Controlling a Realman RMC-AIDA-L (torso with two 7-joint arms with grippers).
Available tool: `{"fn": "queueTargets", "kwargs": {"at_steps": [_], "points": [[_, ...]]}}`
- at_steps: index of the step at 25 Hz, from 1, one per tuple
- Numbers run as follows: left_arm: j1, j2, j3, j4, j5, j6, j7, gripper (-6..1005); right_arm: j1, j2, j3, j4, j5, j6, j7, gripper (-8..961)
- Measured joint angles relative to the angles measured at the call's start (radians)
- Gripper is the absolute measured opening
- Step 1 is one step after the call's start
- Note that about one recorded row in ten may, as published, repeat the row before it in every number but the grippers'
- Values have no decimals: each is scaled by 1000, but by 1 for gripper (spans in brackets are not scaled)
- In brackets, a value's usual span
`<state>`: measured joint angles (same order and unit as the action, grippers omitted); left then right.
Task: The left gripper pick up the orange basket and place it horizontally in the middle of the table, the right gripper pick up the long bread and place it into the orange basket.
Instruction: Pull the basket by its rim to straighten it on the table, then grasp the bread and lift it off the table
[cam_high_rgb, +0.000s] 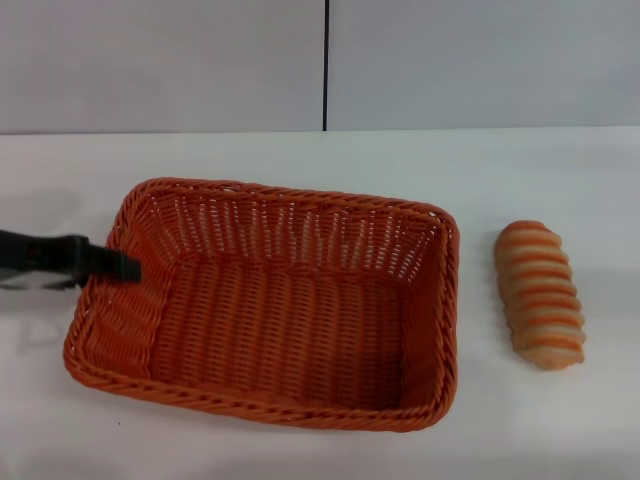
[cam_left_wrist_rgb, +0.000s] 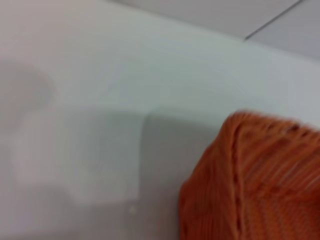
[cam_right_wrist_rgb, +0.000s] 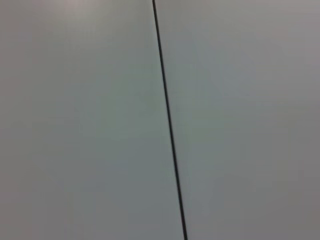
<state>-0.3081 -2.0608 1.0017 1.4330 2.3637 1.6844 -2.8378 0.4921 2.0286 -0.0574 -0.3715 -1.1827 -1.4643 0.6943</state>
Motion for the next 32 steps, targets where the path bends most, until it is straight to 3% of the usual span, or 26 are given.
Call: {"fn": "queueTargets", "kwargs": {"at_steps": [3,5,7,8,12,14,18,21,26,28,32], "points": [[2,0,-56,-9,-36,4,47,378,-33,20,-23,-67,0,8,77,651],[5,1,-172,-21,-106,8,148,447,-63,32,-58,-142,-4,22,165,651],[6,1,-206,-24,-126,9,183,516,-101,42,-106,-239,-29,58,288,651],[6,2,-336,-60,-215,9,340,551,-121,44,-135,-293,-61,81,374,651],[10,4,-444,-134,-339,14,561,694,-176,41,-200,-531,-282,122,761,650],[18,4,-470,-170,-385,15,651,765,-181,42,-204,-690,-471,100,979,650],[40,5,-527,-288,-492,16,867,765,-139,27,-207,-922,-809,-30,1280,650],[61,4,-585,-411,-589,30,1059,764,-68,-2,-217,-1007,-1033,-172,1434,651],[104,4,-619,-547,-715,68,1309,764,63,-48,-291,-1000,-1325,-365,1575,636],[120,2,-620,-590,-727,72,1383,764,108,-55,-389,-968,-1422,-404,1637,629],[127,3,-619,-631,-728,75,1423,765,132,-56,-467,-919,-1463,-396,1685,614]]}}
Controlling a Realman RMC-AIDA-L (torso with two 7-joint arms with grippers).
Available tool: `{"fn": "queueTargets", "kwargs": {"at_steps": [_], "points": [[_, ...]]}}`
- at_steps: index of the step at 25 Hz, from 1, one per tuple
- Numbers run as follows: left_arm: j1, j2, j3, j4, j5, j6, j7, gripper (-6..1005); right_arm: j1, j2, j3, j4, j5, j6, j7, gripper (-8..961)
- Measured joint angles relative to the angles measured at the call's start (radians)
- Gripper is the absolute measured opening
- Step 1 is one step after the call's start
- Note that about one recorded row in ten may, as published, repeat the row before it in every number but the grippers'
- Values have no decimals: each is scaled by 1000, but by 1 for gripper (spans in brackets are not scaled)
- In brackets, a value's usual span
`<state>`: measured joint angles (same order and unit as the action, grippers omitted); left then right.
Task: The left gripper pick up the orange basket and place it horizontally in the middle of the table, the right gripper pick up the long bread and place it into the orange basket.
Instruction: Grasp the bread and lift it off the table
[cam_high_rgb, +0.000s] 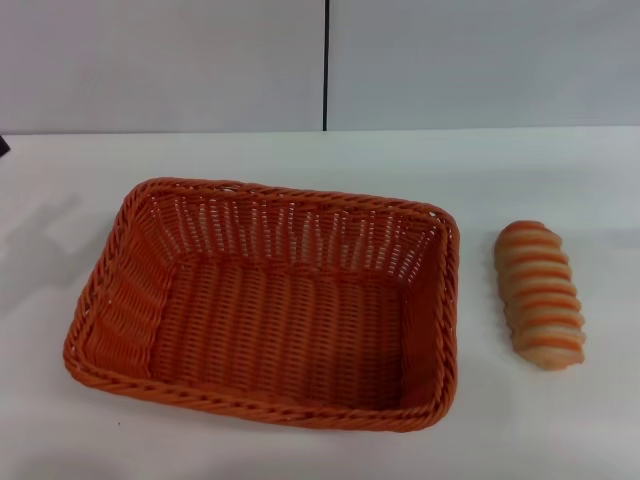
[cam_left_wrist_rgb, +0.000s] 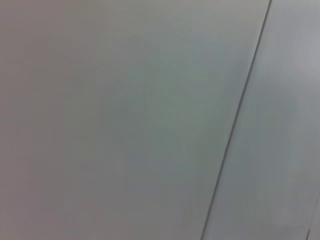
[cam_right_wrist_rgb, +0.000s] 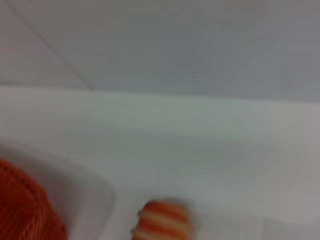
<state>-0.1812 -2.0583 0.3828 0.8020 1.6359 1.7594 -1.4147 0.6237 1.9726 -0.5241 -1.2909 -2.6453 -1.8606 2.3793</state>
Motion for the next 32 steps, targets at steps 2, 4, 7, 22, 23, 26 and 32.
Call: {"fn": "queueTargets", "kwargs": {"at_steps": [2,4,7,22,23,26,32], "points": [[3,0,4,-14,0,8,16,765,17,-1,-34,56,-6,15,12,607],[6,-2,8,-18,3,17,25,764,41,-1,-75,166,-5,62,9,599],[7,-4,8,-24,6,19,27,764,54,-1,-96,240,-4,115,0,588],[4,-3,10,-33,3,44,27,761,87,13,-125,522,46,344,-117,533],[2,-3,11,-33,3,48,26,761,88,14,-125,542,49,363,-125,529],[1,-3,11,-34,2,51,26,761,88,14,-126,560,55,376,-132,518],[0,-3,11,-33,1,55,20,760,86,14,-126,561,56,379,-143,496]]}}
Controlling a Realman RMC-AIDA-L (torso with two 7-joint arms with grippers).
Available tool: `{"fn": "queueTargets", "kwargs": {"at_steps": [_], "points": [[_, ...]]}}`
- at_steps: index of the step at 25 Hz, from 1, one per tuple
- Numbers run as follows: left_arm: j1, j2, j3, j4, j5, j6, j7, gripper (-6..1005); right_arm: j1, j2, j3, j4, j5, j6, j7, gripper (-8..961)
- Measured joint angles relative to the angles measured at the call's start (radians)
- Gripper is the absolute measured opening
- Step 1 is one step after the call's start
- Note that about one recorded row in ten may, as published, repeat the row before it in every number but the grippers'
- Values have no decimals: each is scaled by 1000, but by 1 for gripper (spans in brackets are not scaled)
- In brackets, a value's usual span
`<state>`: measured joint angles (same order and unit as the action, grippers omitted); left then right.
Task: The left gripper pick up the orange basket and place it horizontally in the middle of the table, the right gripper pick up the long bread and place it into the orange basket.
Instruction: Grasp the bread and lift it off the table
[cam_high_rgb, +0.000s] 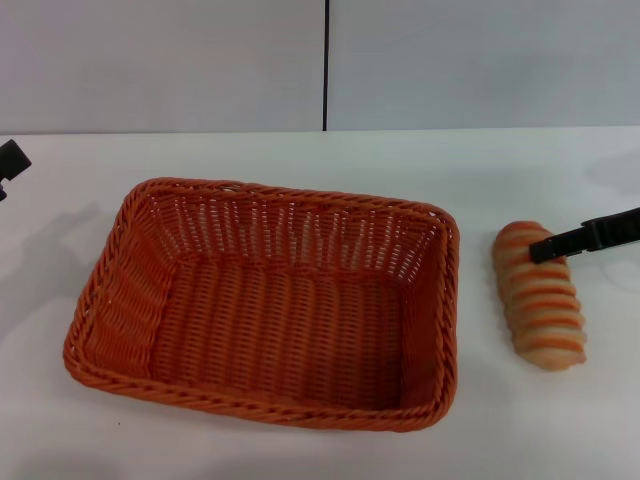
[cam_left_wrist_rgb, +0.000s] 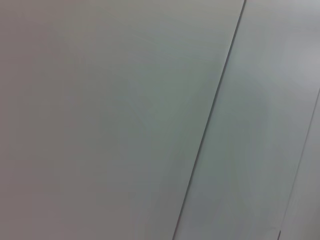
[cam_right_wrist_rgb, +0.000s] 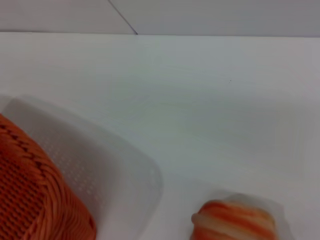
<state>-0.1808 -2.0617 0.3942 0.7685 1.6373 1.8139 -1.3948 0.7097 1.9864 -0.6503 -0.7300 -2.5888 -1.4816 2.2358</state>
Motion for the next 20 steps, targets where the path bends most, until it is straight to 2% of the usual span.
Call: {"fn": "queueTargets", "kwargs": {"at_steps": [5,12,17,20], "points": [[-2,-1,0,-1,-1,3,-5,759,-6,0,1,-1,1,2,-19,477],[-2,-1,-1,-26,-2,13,-8,756,-20,0,13,-19,20,2,-19,330],[-3,-1,-3,-28,-3,23,-8,755,-77,-2,19,-137,119,-50,-5,291],[-3,-1,-5,-28,-3,30,-8,755,-103,-5,22,-207,166,-108,7,182]]}}
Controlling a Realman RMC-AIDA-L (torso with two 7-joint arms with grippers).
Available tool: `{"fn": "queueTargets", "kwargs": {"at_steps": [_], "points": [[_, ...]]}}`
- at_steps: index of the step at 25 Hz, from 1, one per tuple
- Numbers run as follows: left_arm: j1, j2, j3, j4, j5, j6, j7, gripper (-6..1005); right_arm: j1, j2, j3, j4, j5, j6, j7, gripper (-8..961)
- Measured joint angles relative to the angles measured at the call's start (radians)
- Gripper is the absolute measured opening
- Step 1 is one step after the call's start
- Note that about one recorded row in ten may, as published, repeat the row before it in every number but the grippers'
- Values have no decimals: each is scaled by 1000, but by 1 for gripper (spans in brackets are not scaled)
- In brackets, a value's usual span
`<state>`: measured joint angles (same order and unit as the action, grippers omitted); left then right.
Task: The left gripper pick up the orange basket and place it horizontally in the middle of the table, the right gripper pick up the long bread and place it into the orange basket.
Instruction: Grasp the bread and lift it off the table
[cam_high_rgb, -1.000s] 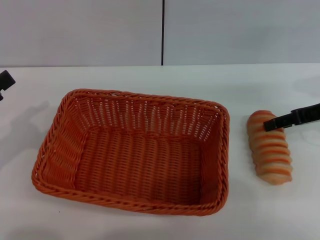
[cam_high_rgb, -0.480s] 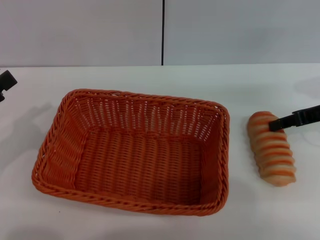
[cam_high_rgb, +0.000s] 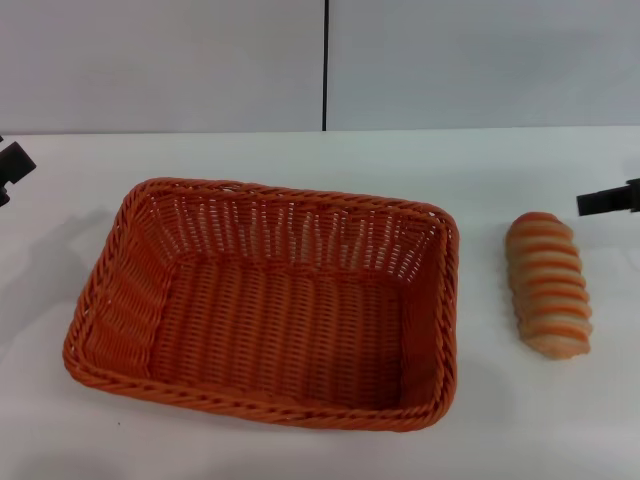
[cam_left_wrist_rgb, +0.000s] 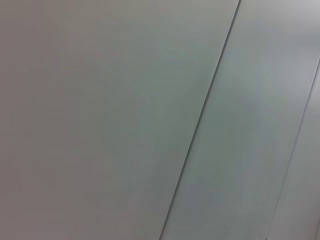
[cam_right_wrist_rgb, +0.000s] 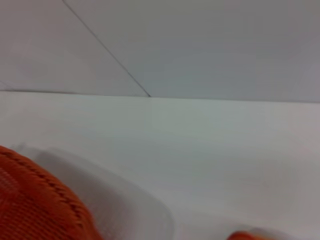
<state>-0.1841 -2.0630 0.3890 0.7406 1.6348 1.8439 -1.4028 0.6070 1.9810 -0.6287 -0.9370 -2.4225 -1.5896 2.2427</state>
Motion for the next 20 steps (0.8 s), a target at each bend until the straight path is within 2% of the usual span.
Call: {"fn": "queueTargets", "kwargs": {"at_steps": [2,5,12,16,20], "points": [[0,0,0,0,0,0,0,755,-8,0,0,-28,15,-26,4,109],[-1,0,-2,0,0,7,-7,755,-7,2,-10,-30,17,-40,5,75],[-5,-2,-2,-1,-1,24,-10,755,34,-3,-24,100,-78,38,6,-3],[-2,-2,-3,-3,-7,31,-11,754,37,-4,-25,118,-83,59,6,13],[2,0,-2,-13,-10,36,-13,754,37,-4,-53,130,-84,76,3,157]]}}
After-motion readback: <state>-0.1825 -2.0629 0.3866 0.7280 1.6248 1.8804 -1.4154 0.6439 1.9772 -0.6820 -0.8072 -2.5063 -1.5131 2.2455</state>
